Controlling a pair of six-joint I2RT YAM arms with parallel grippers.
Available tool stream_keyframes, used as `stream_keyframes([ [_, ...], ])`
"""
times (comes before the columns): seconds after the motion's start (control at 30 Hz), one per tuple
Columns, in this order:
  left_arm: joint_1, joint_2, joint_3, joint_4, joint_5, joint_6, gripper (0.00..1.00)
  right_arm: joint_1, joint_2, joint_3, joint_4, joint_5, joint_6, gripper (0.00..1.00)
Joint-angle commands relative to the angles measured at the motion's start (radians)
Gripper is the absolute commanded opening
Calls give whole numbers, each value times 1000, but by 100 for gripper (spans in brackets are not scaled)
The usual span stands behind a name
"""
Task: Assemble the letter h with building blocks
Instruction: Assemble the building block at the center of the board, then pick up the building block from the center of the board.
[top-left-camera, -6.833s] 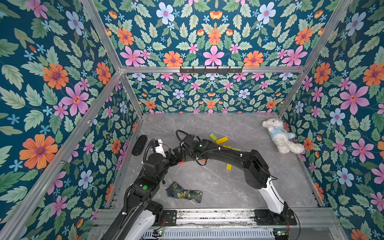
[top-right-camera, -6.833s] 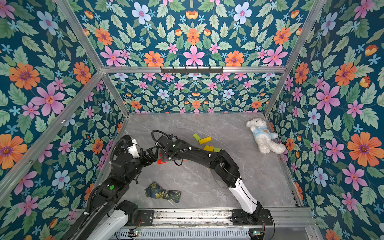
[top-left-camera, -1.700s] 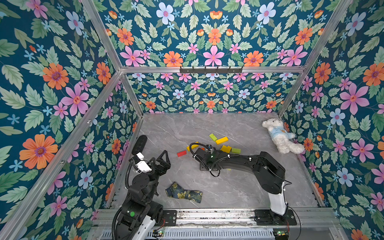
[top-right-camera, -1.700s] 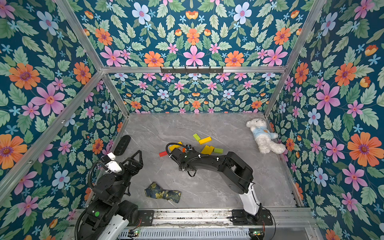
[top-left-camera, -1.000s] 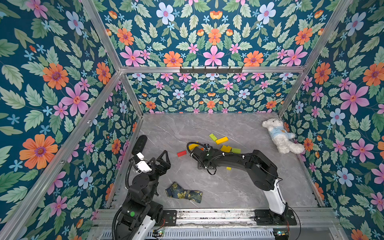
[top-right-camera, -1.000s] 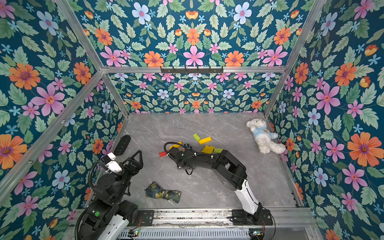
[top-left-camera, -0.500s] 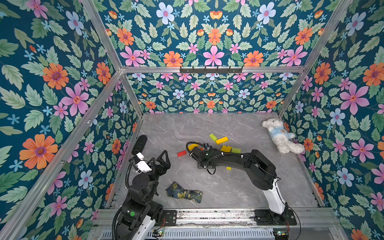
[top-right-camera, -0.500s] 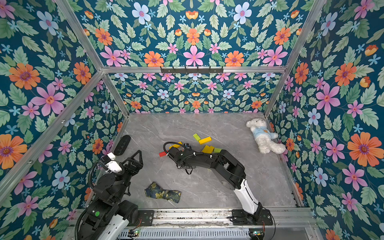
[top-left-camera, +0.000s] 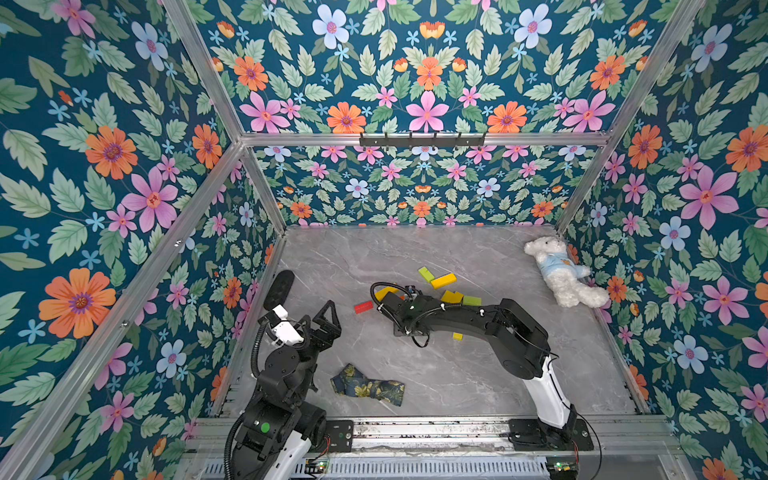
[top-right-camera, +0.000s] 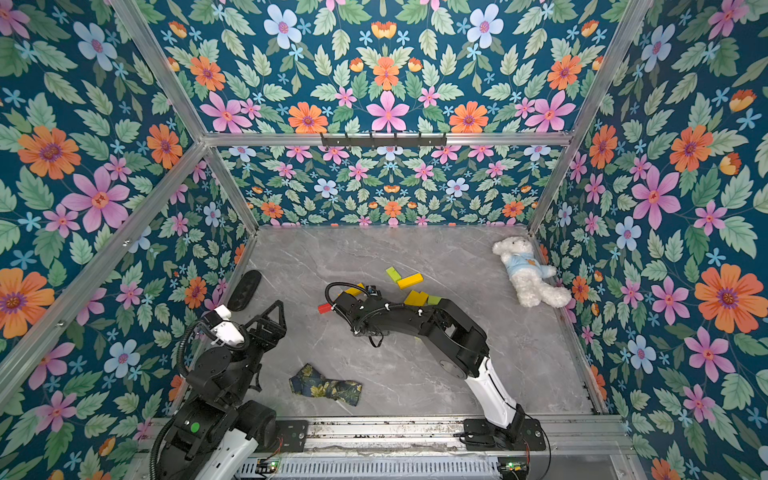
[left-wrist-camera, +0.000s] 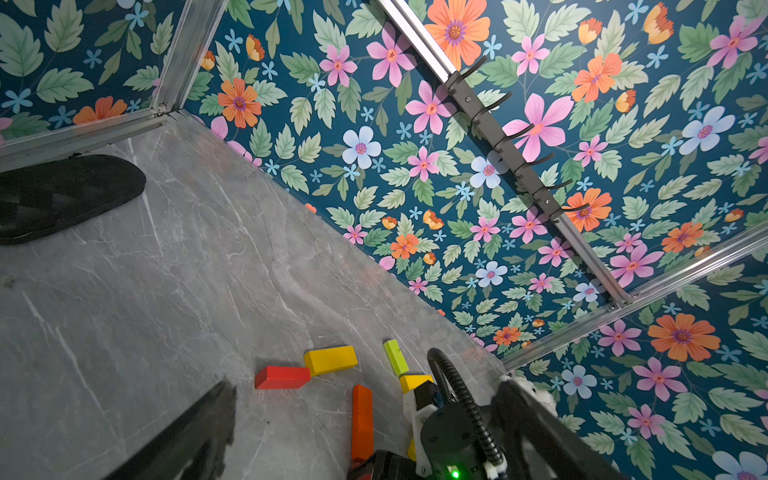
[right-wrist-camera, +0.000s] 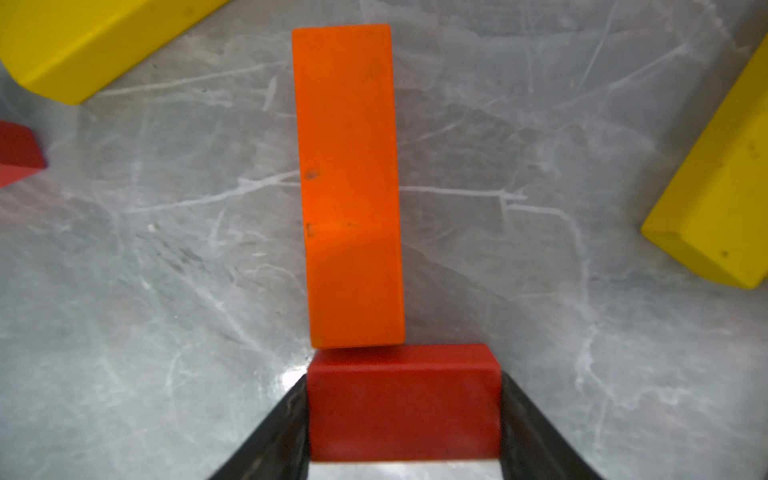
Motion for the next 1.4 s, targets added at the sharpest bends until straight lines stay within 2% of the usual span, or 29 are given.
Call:
stream_keyframes([
  [0.0,0,1,3,25,-12,9,100,-2,6,-9,-29,1,12,67],
  [0.3,1,3,1,27,-12,7,100,-4,14,-6,-18,-3,7,69],
  [0.8,1,7,0,30,-10,8,100,-5,15,26,-4,15,-23,82],
  [1.1,0,9,16,22,-10,17,100,-8,-104,62,-2,89,-111,83],
  [1.23,1,9,19,20,-10,18,100,-9,-130,101,62,-33,-227,82],
  [1.37,0,16,24,27,-8,15,100,4,-55,221,67,-150,-286,82],
])
